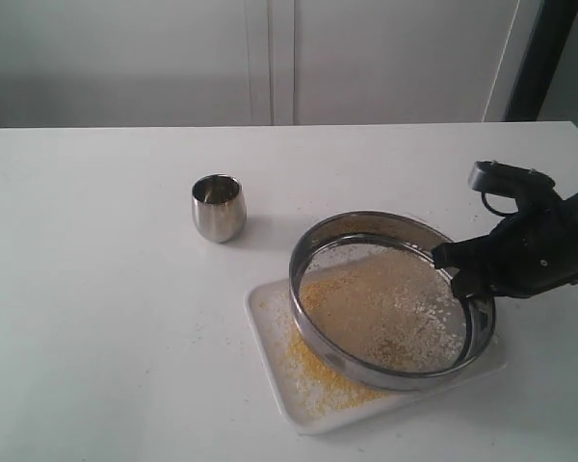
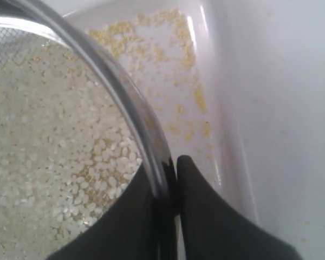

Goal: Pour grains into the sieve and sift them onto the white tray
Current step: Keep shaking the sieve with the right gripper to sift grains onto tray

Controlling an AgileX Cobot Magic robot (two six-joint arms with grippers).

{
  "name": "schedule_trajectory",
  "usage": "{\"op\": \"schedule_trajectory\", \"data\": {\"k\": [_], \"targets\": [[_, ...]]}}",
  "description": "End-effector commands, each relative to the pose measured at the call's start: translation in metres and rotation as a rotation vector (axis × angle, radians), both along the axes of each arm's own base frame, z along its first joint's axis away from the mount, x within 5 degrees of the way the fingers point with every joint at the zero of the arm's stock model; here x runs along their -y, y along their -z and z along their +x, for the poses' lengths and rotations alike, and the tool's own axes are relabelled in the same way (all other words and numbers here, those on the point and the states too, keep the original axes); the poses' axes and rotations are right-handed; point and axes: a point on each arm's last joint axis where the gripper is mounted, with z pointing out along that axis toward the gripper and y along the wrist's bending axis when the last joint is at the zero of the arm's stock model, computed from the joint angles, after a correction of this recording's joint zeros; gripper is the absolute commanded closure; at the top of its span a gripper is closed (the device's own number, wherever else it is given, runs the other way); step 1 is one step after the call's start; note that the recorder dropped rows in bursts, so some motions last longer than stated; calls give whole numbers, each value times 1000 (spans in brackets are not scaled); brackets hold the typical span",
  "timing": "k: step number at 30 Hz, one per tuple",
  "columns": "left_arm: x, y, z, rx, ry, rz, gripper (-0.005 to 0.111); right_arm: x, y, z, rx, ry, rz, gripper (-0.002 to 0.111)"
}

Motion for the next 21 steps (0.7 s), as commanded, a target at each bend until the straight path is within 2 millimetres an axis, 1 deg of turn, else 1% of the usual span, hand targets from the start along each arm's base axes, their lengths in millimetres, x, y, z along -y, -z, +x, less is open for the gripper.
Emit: {"op": "schedule_trajectory", "data": {"k": [1,3,4,6,8,9,10,12,13,15,17,18,19,21], "targets": [[0,2,-1,-2,0,-8,107,-10,-12,1,15,79,65,108],[0,2,-1,-2,0,-8,107,-26,-12,-2,24,8,48,108],[0,2,-1,-2,0,-8,107,-28,-11,-3,29,-24,24,108],[0,2,-1,-2,0,-8,107,-22,-11,-2,30,-6,-27,108],[0,2,-1,-2,0,-8,107,-8,-14,0,20,119,-32,108],[0,2,-1,-2,0,-8,107,-8,-15,0,9,158,-13,108],[0,2,-1,-2,0,-8,107,-10,-16,0,9,154,-4,108],[0,2,-1,-2,0,-8,107,-27,-16,-4,23,41,-24,108],[0,2,-1,-2,0,-8,107,-30,-17,-5,35,7,-43,108],[0,2,-1,-2,0,-8,107,-24,-17,-4,40,40,-65,108],[0,2,-1,-2,0,-8,107,-14,-18,-1,23,142,-47,108],[0,2,-1,-2,0,-8,107,-14,-18,-1,14,167,-27,108],[0,2,-1,-2,0,-8,107,-21,-17,-3,4,136,-14,108],[0,2,-1,-2,0,-8,107,-32,-17,-7,16,8,-47,108]]}}
